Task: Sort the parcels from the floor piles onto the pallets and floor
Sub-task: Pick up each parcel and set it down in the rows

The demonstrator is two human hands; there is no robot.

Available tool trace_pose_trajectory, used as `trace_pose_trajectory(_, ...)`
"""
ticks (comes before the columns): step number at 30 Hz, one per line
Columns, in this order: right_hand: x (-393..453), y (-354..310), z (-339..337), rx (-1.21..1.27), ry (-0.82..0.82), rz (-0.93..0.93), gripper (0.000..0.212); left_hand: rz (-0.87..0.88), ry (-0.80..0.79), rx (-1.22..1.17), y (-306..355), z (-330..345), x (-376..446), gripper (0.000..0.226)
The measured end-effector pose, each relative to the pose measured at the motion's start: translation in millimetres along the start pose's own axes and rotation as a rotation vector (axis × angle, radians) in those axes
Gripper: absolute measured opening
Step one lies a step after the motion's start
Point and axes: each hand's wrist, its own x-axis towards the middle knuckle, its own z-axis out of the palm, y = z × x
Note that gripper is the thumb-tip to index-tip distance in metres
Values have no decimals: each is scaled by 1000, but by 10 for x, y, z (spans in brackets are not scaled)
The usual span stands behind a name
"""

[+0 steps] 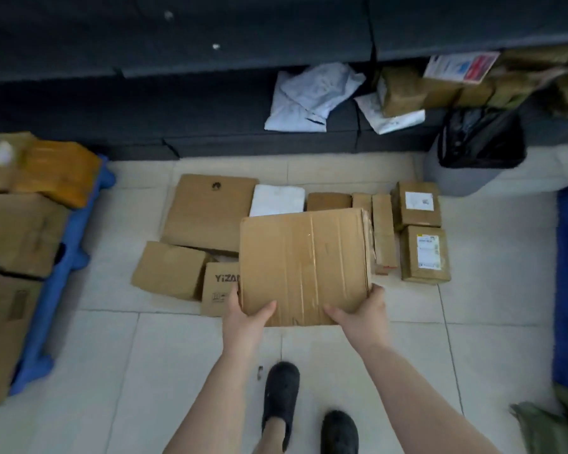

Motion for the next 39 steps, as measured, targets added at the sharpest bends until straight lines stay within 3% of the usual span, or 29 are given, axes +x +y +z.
trace_pose_trajectory(6, -1454, -1329, -23, 56, -96, -286, 91, 210, 320, -58, 932, -1551, -1187, 86)
trace_pose_trajectory(11, -2527, -1916, 344, 47, -254, -488, 92, 287, 541, -157, 1084, -2719, -2035, 85)
trace_pose_trajectory(18, -3831, -2228, 1125, -85, -429, -743, 89, 269, 824, -325, 445, -3988, -2886, 86)
trace_pose_trajectory(25, -5131, -1860, 2392, -106, -649, -848, 88, 167, 1052, -370, -696, -5255, -3672, 85)
trace_pose_trajectory(33, -6218, -1328, 3736, -165, -756, -845, 95, 77, 1178, -404, -1859, -6344, -4142, 75)
trace_pose_trajectory(39, -6666, -1289, 4722, -254, -780, -867, 80, 36, 1210, -521, -2418, -7088, -4073, 74)
